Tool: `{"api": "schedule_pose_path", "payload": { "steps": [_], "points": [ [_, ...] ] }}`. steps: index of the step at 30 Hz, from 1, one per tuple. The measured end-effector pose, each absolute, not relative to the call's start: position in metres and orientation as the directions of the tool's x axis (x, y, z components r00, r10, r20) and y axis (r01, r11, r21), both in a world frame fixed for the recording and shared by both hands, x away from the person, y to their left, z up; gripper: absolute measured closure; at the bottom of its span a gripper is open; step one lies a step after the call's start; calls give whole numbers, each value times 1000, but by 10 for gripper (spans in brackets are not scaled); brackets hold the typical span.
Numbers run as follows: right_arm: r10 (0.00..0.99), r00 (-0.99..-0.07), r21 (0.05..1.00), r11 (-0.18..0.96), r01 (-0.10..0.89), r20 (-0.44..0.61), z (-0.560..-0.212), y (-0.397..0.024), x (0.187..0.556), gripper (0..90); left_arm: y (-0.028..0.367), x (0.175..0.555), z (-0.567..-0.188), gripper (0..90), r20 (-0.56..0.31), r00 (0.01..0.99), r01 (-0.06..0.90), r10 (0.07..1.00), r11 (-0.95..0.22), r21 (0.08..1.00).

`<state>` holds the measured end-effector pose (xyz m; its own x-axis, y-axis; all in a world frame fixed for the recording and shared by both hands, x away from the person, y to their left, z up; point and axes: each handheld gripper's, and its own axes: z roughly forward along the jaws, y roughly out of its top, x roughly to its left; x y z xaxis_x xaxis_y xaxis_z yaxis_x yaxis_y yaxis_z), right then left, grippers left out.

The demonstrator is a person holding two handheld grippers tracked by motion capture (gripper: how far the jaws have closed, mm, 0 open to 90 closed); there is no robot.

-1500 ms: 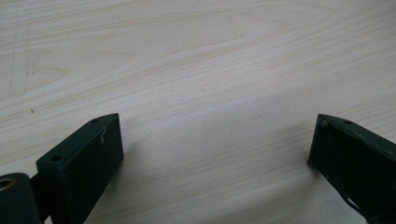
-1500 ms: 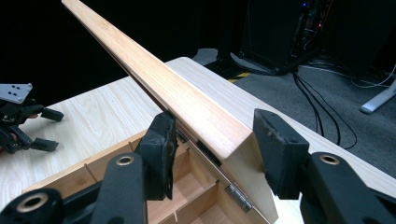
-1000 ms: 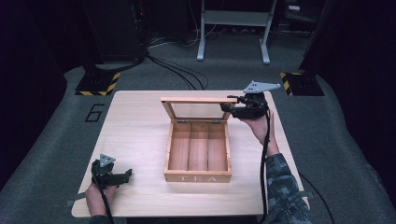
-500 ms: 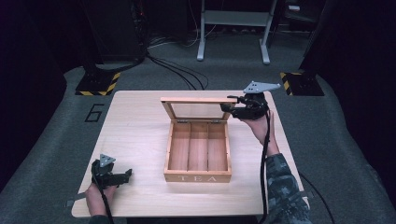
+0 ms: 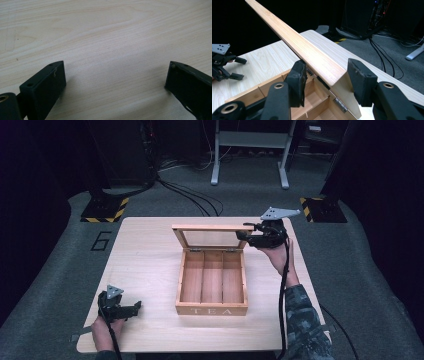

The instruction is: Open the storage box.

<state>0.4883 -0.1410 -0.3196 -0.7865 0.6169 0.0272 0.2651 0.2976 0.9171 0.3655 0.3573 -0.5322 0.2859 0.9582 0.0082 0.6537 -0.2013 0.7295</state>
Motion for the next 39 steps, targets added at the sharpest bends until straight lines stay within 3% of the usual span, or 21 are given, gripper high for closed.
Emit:
{"api": "schedule_pose_path", "payload": {
  "steps": [19,39],
  "points": [
    [607,-794,918,303,256,22,-323,-142,482,499,357,366,-532,27,9,285,652,958,-201,731],
    [616,-786,917,342,204,-55,-347,-139,442,465,357,366,-532,27,7,282,652,959,-197,732]
  ]
}}
